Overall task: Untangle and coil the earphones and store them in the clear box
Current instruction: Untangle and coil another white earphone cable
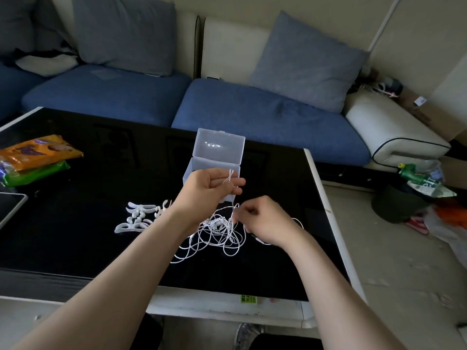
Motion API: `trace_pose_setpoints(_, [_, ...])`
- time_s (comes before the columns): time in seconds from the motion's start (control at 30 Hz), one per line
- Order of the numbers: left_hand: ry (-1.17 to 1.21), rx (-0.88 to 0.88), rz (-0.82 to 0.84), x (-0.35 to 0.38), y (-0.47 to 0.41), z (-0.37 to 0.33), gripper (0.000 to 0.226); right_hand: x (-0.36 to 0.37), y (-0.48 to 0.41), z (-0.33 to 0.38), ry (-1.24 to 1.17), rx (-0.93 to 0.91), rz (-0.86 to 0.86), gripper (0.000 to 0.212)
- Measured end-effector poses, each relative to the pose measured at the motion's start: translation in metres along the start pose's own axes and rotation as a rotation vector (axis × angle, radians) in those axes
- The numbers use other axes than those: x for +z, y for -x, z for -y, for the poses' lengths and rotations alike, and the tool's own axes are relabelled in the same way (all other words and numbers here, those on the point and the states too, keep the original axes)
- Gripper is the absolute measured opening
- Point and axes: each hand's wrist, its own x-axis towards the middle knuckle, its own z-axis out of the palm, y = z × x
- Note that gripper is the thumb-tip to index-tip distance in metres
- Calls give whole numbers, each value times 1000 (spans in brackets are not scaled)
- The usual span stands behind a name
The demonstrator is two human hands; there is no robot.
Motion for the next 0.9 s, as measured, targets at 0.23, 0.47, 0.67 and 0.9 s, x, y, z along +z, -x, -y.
trace_pose_setpoints(0.23, [-728,130,-9,4,3,4,33,-1,10,24,-212,-27,111,35])
trace_pose_setpoints(0.47, [-712,36,128,6,3,1,34,-10,3,10,-197,-144,-290,25])
trace_pose_setpoints(0.67, [-289,-117,216,5,3,-5,46,-22,7,10,-426,-126,-459,31])
trace_pose_setpoints(0.9, [150,-164,380,4,3,-11,32,-23,0,0,-494,-110,-527,32])
